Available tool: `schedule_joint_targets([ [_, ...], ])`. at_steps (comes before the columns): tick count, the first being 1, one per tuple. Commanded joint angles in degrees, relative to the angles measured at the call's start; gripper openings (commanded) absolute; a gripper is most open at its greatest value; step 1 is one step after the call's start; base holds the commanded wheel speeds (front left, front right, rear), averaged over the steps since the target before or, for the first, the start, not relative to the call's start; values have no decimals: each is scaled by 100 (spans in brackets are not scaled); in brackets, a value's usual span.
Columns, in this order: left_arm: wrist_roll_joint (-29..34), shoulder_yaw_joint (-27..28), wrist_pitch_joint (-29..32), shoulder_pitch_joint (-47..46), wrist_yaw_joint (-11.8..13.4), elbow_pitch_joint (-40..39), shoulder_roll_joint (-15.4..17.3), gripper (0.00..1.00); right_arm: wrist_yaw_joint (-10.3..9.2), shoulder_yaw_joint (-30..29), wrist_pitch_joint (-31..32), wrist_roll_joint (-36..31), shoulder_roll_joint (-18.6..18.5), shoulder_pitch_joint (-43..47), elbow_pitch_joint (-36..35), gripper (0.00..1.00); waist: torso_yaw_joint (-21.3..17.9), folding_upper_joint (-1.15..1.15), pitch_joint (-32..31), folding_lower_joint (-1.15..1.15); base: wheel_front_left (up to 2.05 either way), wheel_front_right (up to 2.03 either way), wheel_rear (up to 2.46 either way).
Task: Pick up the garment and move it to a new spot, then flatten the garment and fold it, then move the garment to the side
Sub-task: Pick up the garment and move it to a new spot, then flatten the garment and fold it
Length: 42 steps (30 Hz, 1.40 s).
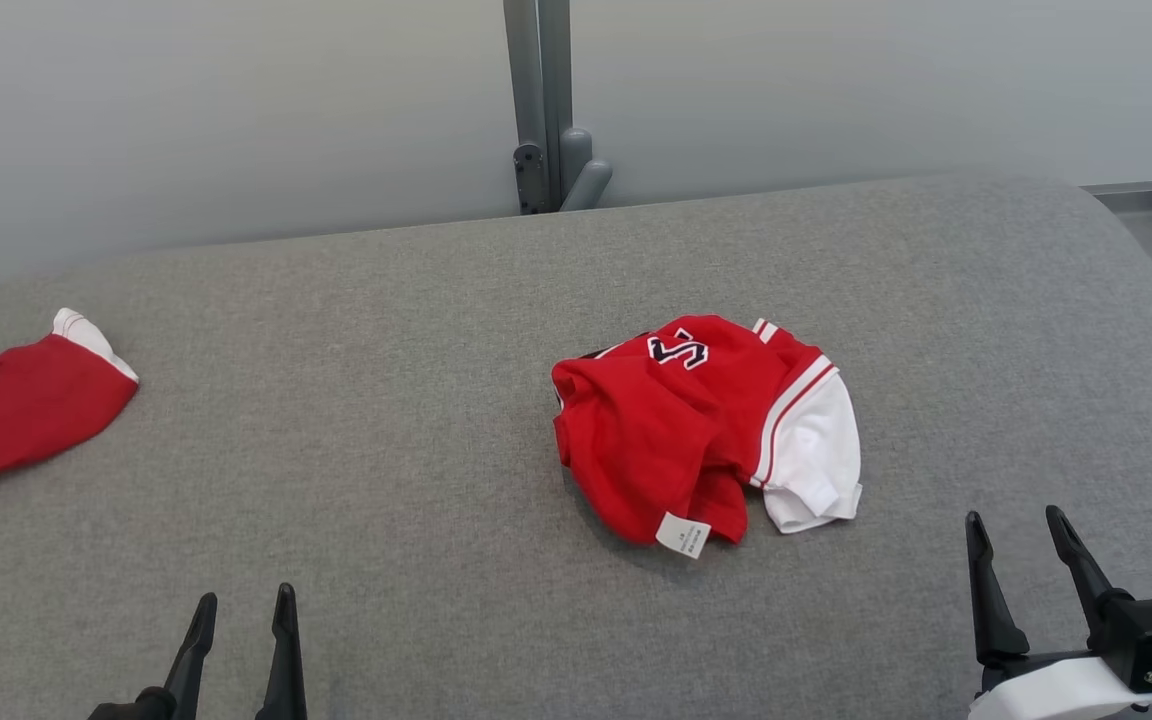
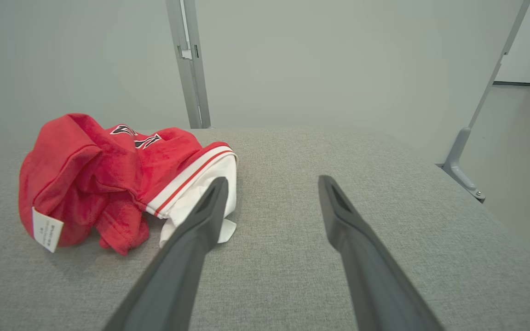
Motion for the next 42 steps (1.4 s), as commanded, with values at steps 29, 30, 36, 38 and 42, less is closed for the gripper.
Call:
schedule_joint_targets([
  [29, -92, -218, -1, -85, -19, 37, 45, 100, -2, 57, -18, 18, -12, -143, 38, 100, 108, 0, 36, 0, 0, 0, 0],
  [30, -86, -220, -1, -86, -19, 26, 38, 100, -2, 58, -18, 19, -13, -148, 37, 100, 103, 0, 39, 0, 0, 0, 0],
  [36, -96, -460, -1, -197, -20, -51, -2, 100, -2, 72, -18, 33, -15, -188, 13, 100, 41, 0, 83, 0, 0, 0, 0],
  [38, -119, -716, -1, -236, -20, 2, 6, 100, -2, 86, -18, 38, -20, -194, 6, 100, -4, 0, 104, 0, 0, 0, 0],
  [42, -168, -1180, -1, -410, -19, 92, 75, 100, -2, 103, -18, 46, -15, -207, 8, 100, -96, 0, 141, 0, 0, 0, 0],
])
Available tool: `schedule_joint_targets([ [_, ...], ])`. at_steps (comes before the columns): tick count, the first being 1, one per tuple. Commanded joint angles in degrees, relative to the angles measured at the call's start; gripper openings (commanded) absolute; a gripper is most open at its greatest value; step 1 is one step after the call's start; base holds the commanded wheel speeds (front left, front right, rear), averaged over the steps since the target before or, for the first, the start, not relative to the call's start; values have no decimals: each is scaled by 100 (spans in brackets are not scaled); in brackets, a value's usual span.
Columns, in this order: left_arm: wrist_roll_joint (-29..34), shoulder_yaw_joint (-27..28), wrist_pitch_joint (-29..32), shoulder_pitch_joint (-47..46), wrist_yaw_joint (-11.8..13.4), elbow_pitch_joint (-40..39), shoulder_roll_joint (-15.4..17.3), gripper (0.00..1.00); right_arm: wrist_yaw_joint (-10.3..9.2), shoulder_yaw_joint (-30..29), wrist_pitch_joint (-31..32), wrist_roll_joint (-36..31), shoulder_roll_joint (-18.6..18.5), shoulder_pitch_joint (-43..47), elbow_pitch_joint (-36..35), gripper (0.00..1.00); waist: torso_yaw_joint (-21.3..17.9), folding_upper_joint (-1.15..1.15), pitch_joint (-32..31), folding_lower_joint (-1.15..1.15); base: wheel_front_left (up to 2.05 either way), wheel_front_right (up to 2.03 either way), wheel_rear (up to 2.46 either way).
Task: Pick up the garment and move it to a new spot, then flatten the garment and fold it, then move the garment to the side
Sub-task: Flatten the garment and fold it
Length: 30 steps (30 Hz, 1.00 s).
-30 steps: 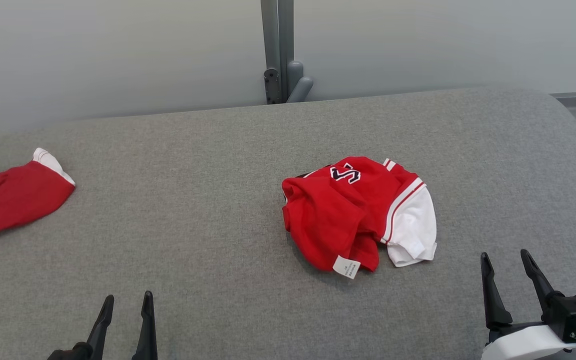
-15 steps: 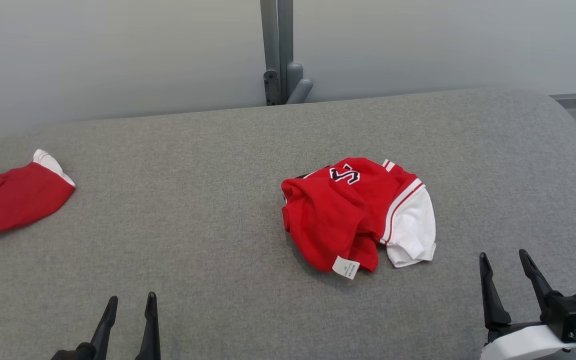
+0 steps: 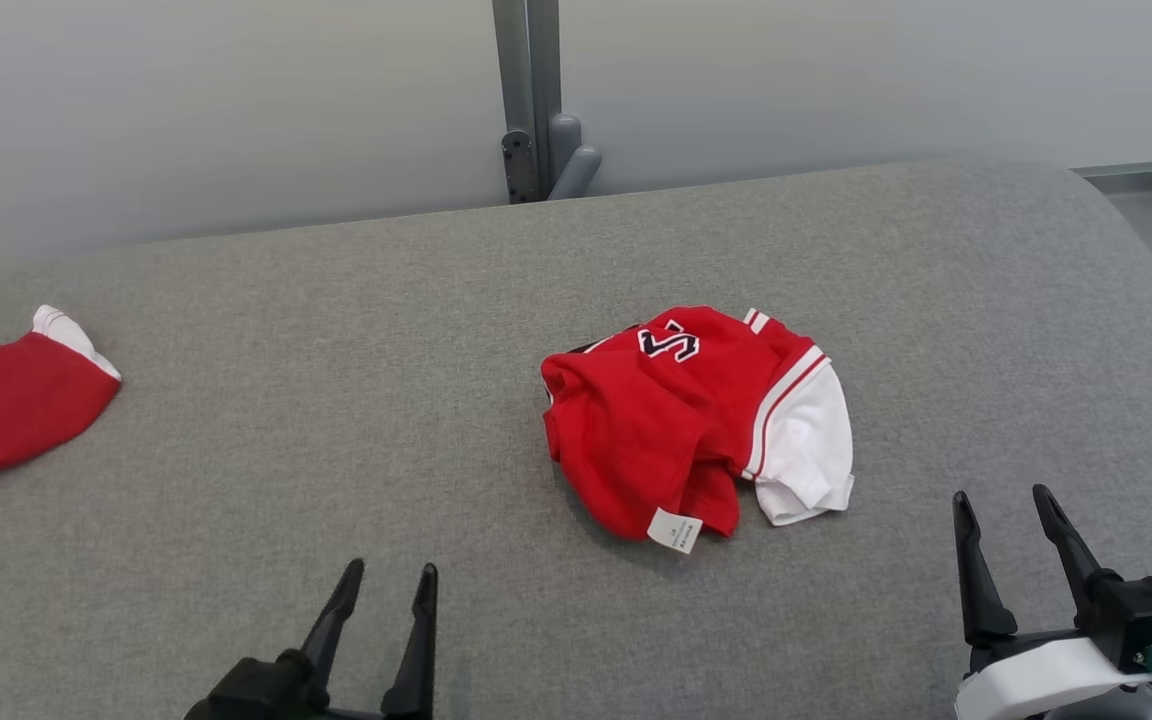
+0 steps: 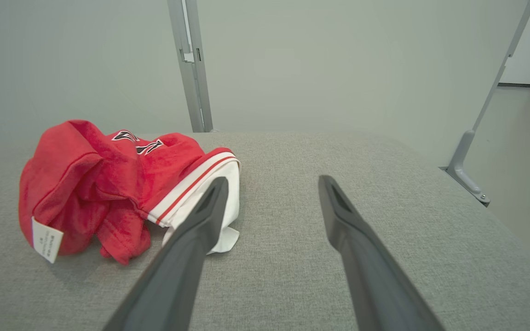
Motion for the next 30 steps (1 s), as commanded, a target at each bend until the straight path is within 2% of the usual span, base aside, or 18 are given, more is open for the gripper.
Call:
schedule_joint_targets([
  [1, -36, -37, -1, -108, -18, 21, 59, 100, -2, -1, -18, 39, 1, -29, -13, 100, -60, 0, 33, 0, 0, 0, 0],
  [8, -523, -1434, 201, -854, -18, 524, 15, 100, -2, 39, -18, 95, 46, -144, -18, 100, -334, 0, 214, 0, 0, 0, 0],
  [13, -891, -2091, 411, -1516, -17, 986, -109, 100, -2, 63, -18, 151, 69, -247, -3, 100, -555, 0, 389, 0, 0, 0, 0],
  [17, -1013, -2271, 469, -1836, -3, 1476, -151, 100, -2, 60, -18, 189, 86, -286, 1, 100, -761, 0, 476, 0, 0, 0, 0],
  [23, -998, -2380, 427, -2138, 187, 2107, -183, 100, -2, 24, -18, 246, 94, -303, 7, 100, -992, 0, 540, 0, 0, 0, 0],
  [30, -995, -2391, 230, -2430, 436, 2580, -199, 100, -2, 36, -18, 342, 96, -292, 35, 100, -1074, 0, 541, 0, 0, 0, 0],
])
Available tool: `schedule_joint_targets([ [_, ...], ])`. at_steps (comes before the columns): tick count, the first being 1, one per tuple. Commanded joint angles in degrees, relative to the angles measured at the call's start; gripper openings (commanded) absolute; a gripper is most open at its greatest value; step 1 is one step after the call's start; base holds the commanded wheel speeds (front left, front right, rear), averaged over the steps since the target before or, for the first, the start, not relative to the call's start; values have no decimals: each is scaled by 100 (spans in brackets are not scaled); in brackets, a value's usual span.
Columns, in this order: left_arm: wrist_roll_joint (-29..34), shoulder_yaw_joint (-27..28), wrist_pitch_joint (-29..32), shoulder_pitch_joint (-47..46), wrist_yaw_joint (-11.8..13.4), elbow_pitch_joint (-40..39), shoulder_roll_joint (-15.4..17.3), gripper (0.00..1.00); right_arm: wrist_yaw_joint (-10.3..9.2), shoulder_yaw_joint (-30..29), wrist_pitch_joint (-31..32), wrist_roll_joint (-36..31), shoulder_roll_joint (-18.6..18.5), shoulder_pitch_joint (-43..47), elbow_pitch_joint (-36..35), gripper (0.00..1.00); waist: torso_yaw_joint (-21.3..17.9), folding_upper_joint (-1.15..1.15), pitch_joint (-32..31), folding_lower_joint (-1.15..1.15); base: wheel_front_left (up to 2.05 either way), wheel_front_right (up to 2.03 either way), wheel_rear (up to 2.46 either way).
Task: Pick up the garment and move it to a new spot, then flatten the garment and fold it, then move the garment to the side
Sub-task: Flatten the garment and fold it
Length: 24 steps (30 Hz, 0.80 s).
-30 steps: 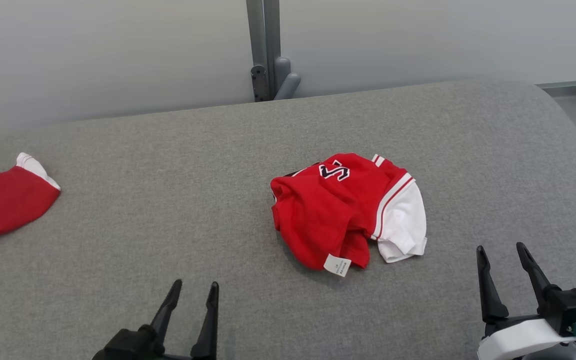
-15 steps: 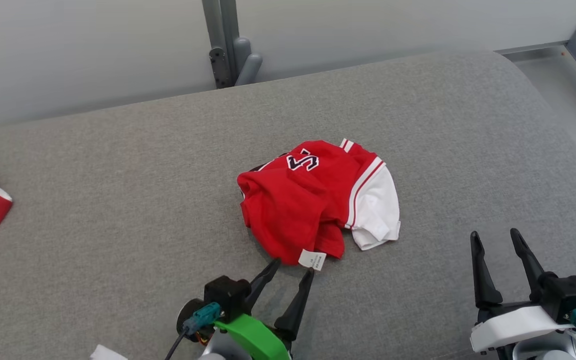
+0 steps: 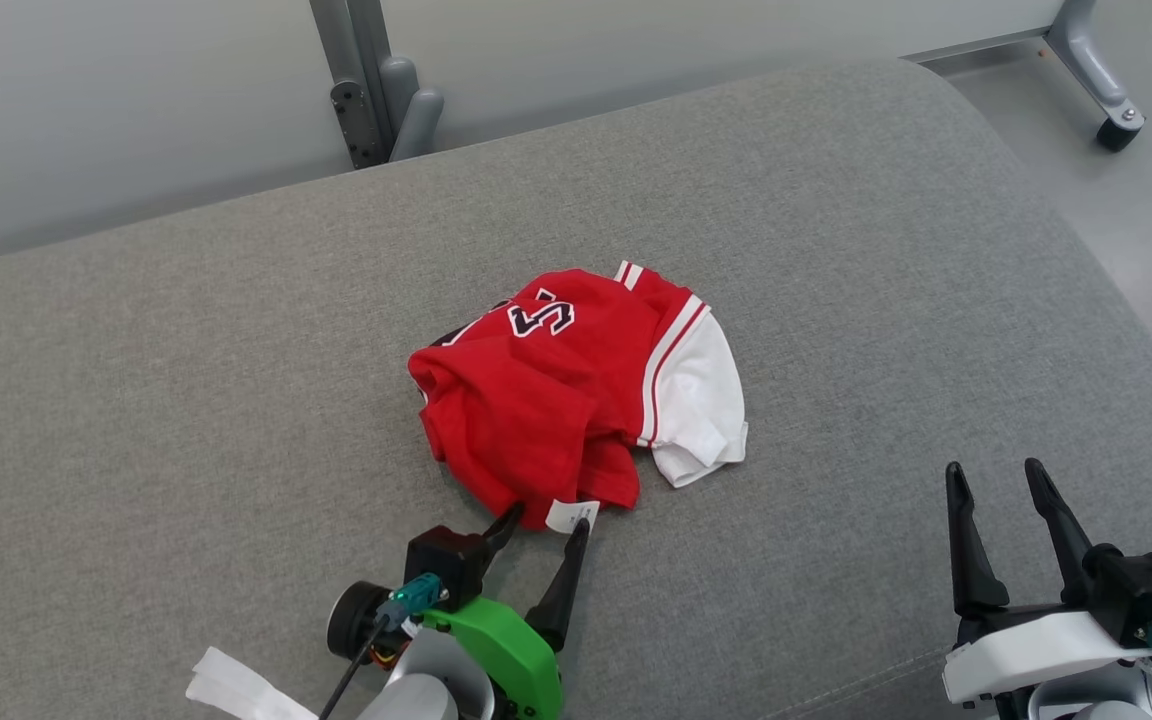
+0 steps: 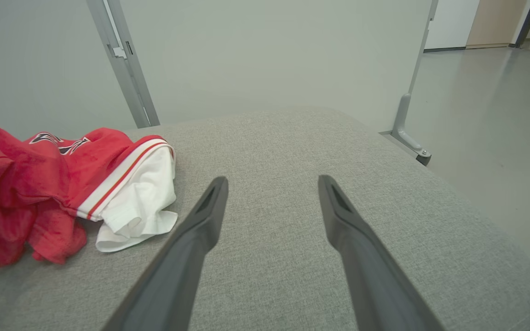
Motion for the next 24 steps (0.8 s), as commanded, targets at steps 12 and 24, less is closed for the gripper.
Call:
schedule_joint_targets([
  [12, -260, -258, -171, -393, 12, 319, 5, 0, -2, 8, -18, 113, -6, -79, 3, 100, 94, 0, 18, 0, 0, 0, 0],
  [24, -514, -46, 344, -378, 176, -286, 618, 0, -2, -54, -18, 170, -7, 31, -25, 100, 210, 0, 19, 0, 0, 0, 0],
])
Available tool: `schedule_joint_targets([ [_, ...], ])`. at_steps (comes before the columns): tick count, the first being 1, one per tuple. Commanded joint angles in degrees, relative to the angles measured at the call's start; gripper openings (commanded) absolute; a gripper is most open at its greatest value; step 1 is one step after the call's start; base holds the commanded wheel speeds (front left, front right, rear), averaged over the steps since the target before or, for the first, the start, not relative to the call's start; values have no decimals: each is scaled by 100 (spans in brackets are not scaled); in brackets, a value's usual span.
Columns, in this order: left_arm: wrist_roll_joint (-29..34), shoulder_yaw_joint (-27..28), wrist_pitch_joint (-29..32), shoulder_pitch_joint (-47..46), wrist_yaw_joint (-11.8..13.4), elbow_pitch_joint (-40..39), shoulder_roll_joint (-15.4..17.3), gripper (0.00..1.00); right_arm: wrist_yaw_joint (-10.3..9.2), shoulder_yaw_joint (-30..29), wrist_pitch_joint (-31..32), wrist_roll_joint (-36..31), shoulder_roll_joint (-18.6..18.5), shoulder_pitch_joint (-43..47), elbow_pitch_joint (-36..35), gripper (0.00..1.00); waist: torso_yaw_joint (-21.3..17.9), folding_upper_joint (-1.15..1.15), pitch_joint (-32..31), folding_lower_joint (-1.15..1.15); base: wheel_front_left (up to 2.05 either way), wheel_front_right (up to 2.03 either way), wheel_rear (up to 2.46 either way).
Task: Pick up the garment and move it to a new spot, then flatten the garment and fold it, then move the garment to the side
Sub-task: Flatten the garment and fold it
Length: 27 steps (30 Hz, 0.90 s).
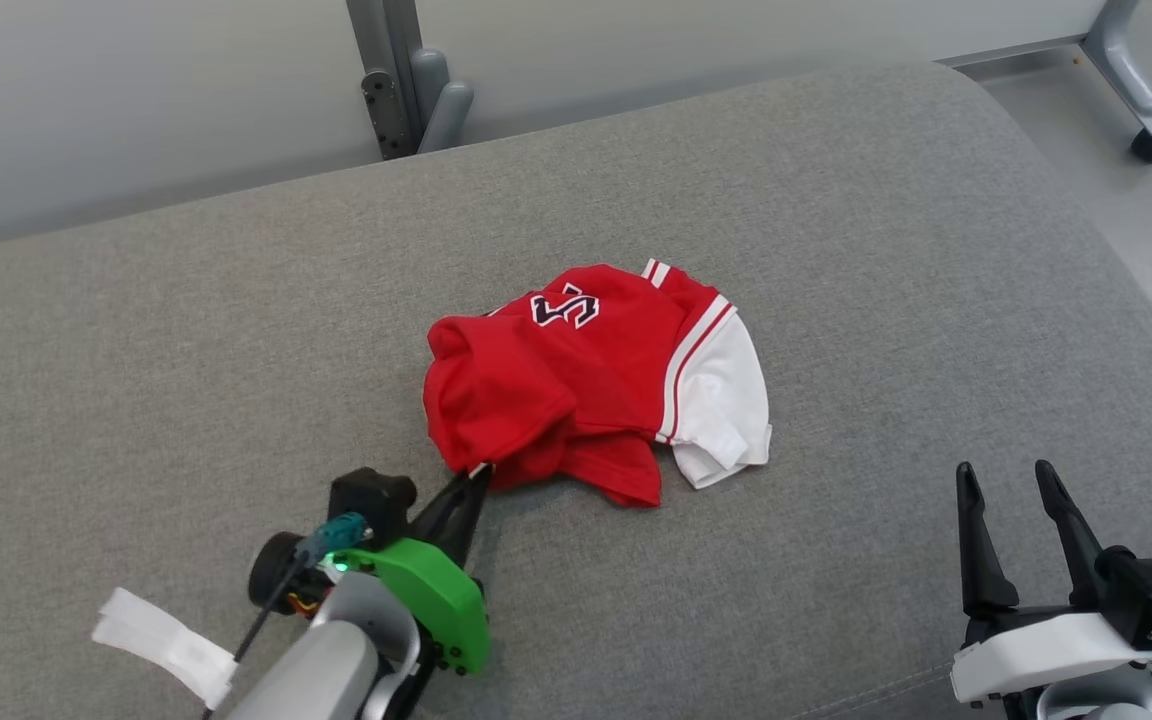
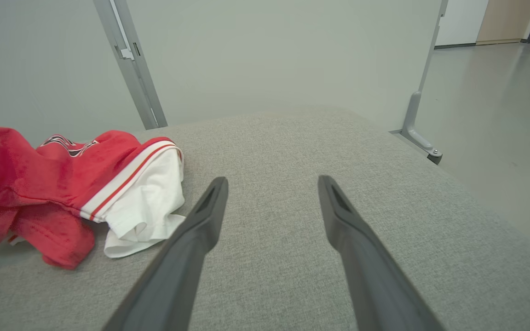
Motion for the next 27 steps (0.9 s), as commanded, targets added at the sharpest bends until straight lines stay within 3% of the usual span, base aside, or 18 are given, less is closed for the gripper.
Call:
schedule_joint_targets([
  [1, -69, 63, 133, 70, 54, -191, 179, 0, -2, -39, -18, 47, -11, 43, -16, 100, 36, 0, -8, 0, 0, 0, 0],
  [11, 61, 424, 2141, 314, 486, -3023, 2315, 0, -2, -43, -18, 112, -11, 54, 26, 100, 290, 0, 28, 0, 0, 0, 0],
  [17, 842, 459, 3030, 204, 885, -4096, 3365, 0, -2, -58, -18, 147, -12, 37, 22, 100, 391, 0, 56, 0, 0, 0, 0],
  [21, 1055, 290, 3266, 621, 1173, -4166, 3463, 0, -2, -22, -18, 175, -14, 26, 54, 100, 376, 0, 61, 0, 0, 0, 0],
  [27, 843, -92, 2939, 1572, 1448, -3845, 3021, 0, -2, -53, -18, 174, -13, 113, 53, 100, 387, 0, 87, 0, 0, 0, 0],
])
